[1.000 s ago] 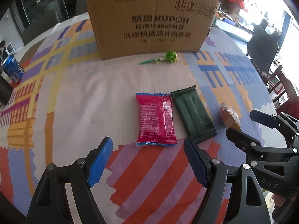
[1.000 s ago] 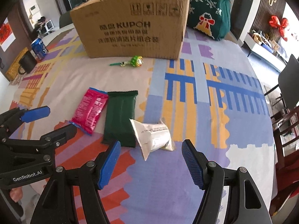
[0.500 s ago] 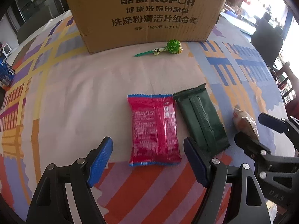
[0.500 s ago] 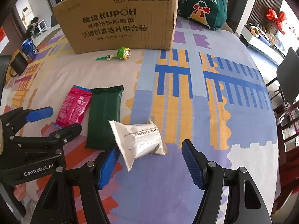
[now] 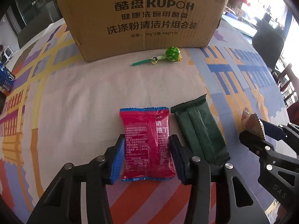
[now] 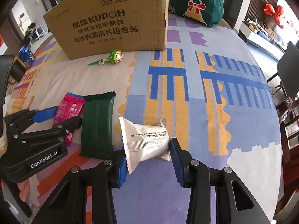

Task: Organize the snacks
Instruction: 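Grasp the pink packet with left tool while right tool grasps white wrapper packet, then lift both packets over the box and release them inside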

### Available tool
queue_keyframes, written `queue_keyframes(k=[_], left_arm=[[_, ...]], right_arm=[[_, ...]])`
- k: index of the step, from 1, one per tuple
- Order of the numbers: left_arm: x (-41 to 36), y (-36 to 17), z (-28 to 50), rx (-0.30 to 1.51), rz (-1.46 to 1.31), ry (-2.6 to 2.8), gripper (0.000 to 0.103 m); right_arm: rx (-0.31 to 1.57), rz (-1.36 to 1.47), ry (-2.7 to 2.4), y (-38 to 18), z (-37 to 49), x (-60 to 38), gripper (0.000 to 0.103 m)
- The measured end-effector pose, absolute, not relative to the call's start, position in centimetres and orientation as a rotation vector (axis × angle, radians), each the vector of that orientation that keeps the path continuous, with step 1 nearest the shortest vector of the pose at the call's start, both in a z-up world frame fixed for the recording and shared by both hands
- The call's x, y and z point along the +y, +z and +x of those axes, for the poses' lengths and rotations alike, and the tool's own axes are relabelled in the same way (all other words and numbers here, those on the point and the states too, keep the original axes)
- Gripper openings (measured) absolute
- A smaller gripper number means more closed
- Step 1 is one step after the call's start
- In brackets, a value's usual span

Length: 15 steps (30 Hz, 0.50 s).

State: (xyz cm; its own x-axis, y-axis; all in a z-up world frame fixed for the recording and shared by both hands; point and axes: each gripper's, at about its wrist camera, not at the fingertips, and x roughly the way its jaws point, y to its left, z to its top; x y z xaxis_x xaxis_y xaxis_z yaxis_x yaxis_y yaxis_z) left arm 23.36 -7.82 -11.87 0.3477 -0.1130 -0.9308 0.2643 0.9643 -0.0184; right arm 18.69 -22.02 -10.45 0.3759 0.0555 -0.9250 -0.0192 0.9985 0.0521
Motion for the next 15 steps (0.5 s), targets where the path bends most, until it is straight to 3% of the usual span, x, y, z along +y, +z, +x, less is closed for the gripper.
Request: queue_keyframes(k=[15], left_arm=[[-6.3, -8.4, 20.9, 1.141, 0.062, -0.273, 0.04]], right_arm=[[1.107, 0.038, 0.111, -7.6, 17.8, -20.4, 0.041]])
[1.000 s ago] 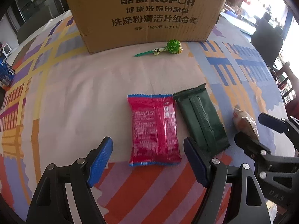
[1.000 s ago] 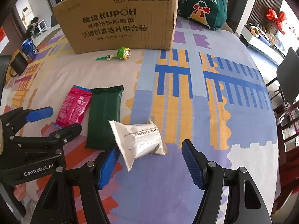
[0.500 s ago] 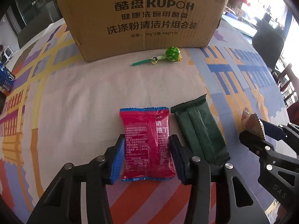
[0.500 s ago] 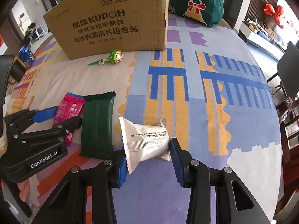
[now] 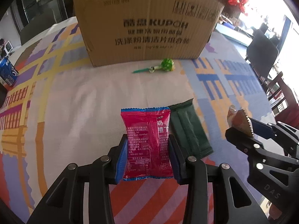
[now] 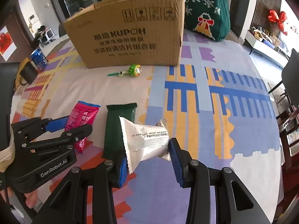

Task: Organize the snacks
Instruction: 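Lift both packets over the box and release them inside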

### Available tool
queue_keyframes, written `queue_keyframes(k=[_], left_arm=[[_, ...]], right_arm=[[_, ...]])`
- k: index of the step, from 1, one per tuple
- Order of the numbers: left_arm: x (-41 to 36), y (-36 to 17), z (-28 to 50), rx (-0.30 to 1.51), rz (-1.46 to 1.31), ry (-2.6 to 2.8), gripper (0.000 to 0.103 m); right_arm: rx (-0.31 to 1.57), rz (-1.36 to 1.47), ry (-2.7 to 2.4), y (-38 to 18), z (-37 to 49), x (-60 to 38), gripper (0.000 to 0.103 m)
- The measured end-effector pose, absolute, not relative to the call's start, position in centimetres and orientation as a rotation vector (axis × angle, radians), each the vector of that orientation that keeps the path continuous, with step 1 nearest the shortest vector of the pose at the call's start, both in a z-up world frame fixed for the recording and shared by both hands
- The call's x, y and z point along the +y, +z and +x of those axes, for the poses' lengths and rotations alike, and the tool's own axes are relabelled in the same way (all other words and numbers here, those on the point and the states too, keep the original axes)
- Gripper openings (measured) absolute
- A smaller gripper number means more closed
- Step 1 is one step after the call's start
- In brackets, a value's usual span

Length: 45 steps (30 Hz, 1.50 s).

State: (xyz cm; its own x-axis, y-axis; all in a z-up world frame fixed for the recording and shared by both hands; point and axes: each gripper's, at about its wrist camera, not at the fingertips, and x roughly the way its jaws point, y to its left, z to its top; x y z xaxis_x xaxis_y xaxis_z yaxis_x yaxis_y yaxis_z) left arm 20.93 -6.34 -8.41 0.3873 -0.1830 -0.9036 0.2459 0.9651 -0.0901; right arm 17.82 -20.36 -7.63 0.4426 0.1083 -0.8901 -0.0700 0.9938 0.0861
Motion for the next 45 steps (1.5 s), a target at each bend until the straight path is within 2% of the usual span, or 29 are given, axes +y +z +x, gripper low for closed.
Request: queue_keyframes(k=[21, 45], left_arm=[[-5.1, -0.3, 21.8, 0.934, 0.027, -0.267, 0.04], [-4.6, 7.4, 28.4, 0.733, 0.066, -0.236, 0.04]], right_arm=[[0.932, 0.062, 0.139, -1.5, 19.4, -20.0, 0.041], [0.745, 0.044, 0.158, 6.1, 26.8, -19.0, 0.041]])
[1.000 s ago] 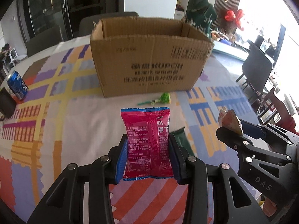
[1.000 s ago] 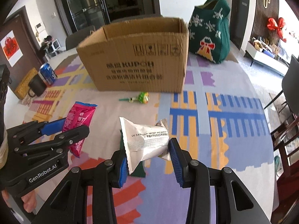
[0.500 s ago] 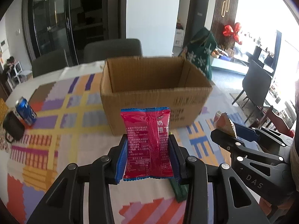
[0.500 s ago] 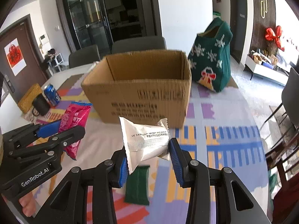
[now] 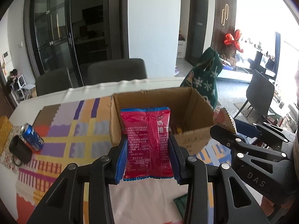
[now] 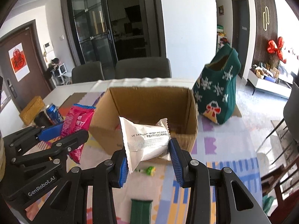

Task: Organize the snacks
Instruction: 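Lift both packets over the box and release them inside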

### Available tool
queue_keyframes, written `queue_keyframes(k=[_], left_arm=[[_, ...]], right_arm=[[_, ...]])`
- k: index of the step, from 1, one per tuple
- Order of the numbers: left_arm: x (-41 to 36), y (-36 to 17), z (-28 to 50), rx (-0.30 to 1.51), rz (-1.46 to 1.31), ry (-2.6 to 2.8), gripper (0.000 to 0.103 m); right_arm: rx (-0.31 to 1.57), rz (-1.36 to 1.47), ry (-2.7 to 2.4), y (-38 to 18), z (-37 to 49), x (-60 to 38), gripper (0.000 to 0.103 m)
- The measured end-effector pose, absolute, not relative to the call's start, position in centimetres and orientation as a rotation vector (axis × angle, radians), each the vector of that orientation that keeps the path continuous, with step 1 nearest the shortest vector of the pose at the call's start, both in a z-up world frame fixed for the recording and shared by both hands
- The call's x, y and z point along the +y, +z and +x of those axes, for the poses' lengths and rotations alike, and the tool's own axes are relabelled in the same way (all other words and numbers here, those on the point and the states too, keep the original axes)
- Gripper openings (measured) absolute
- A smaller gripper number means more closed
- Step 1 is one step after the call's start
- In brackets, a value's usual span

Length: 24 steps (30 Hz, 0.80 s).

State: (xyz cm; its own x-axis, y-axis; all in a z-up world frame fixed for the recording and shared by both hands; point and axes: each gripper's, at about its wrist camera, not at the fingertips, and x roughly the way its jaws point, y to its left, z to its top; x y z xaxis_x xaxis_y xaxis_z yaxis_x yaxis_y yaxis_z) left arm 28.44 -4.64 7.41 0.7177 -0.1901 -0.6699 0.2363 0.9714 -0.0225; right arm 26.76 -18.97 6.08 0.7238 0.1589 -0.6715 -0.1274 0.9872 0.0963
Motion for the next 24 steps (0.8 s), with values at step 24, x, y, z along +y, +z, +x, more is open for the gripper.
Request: queue_keyframes(k=[24], left_arm=[[-4.5, 5.5, 37.8, 0.828, 0.082, -0.176, 0.055]], right_arm=[[0.767, 0.005, 0.119, 5.4, 35.5, -18.8, 0.049]])
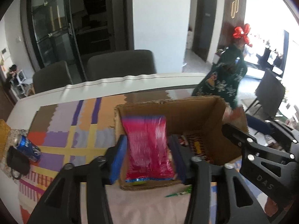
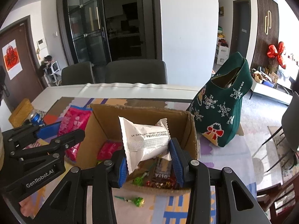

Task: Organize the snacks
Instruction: 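Lift both packets over the box and release them inside, then grasp the green lollipop with left tool while right tool grasps dark green bar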

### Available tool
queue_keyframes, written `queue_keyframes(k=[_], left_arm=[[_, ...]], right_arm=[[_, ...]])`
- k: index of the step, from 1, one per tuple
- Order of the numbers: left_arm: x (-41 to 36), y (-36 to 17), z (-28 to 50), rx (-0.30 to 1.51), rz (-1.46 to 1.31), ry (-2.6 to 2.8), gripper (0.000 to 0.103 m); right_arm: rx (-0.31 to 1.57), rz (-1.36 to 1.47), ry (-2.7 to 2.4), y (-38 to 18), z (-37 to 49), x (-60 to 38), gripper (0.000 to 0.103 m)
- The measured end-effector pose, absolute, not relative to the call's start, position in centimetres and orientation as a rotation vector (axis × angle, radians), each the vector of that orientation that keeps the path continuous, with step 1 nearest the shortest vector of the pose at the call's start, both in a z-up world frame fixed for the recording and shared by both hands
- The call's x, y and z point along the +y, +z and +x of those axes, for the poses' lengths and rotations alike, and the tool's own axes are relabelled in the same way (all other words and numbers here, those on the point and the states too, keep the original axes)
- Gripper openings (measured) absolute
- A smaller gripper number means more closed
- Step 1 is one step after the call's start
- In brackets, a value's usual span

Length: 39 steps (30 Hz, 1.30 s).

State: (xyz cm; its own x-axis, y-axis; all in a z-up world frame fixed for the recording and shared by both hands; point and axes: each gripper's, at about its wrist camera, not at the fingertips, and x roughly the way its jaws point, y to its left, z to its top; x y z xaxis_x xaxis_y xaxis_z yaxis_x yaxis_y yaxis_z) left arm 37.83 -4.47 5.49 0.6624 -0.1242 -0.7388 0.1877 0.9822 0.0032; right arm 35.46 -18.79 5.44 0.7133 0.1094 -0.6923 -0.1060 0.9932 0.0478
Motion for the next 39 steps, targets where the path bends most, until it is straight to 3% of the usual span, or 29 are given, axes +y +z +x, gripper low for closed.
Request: queue_keyframes(k=[2, 3, 25, 39], left_arm=[[-4.2, 5.7, 37.6, 0.811, 0.079, -0.16, 0.061], [-4.0, 5.7, 37.4, 0.807, 0.079, -0.157, 0.062], [-4.2, 4.8, 28.8, 0.746, 0.173, -0.278, 0.066], [-4.7, -0.7, 25.3, 0.811, 0.292, -0.396, 0.066]], right_arm=[[0.782, 0.004, 0.106, 5.2, 36.0, -18.9, 0.062], [0.788, 0.012, 0.096, 5.1, 36.1, -19.1, 0.062], [0.768, -0.031, 0.103, 4.4, 27.3, -18.1, 0.062], [0.975, -0.038, 0.1, -2.8, 22.1, -16.2, 0.062]])
